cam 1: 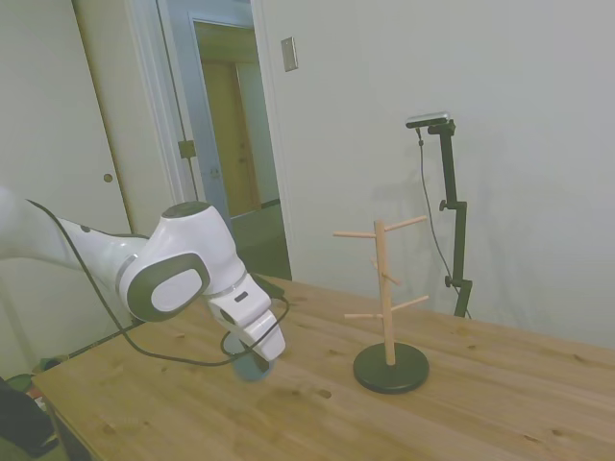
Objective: Unload the mug
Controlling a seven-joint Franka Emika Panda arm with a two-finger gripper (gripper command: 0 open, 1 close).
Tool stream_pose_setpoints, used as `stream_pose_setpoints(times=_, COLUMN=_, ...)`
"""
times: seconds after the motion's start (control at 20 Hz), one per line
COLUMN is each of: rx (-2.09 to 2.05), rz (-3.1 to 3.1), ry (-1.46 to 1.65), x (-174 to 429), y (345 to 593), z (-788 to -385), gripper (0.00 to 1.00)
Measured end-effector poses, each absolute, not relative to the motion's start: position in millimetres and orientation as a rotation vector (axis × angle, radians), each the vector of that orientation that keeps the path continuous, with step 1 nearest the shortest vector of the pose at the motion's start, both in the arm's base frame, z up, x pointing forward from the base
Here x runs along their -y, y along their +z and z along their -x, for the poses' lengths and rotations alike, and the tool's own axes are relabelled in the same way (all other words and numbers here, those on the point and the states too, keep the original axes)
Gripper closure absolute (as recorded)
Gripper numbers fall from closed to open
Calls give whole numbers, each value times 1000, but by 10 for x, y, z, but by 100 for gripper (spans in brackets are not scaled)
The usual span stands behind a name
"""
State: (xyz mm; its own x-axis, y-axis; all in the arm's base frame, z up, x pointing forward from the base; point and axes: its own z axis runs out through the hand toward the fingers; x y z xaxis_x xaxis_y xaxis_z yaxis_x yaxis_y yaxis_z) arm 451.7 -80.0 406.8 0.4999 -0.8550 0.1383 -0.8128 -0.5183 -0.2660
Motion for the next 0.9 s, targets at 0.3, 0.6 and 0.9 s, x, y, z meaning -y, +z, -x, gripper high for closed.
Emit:
stream_pose_setpoints(times=0.3, rx=-1485, rz=2581, ry=-325, x=939, y=3777, z=-4702, gripper=100)
stream_pose_setpoints(times=0.6, rx=-1498, rz=2601, ry=-267, x=957, y=3632, z=-4795, gripper=100)
stream_pose_setpoints(times=0.9, rx=-1500, rz=2606, ry=-250, x=961, y=3624, z=-4800, gripper=0)
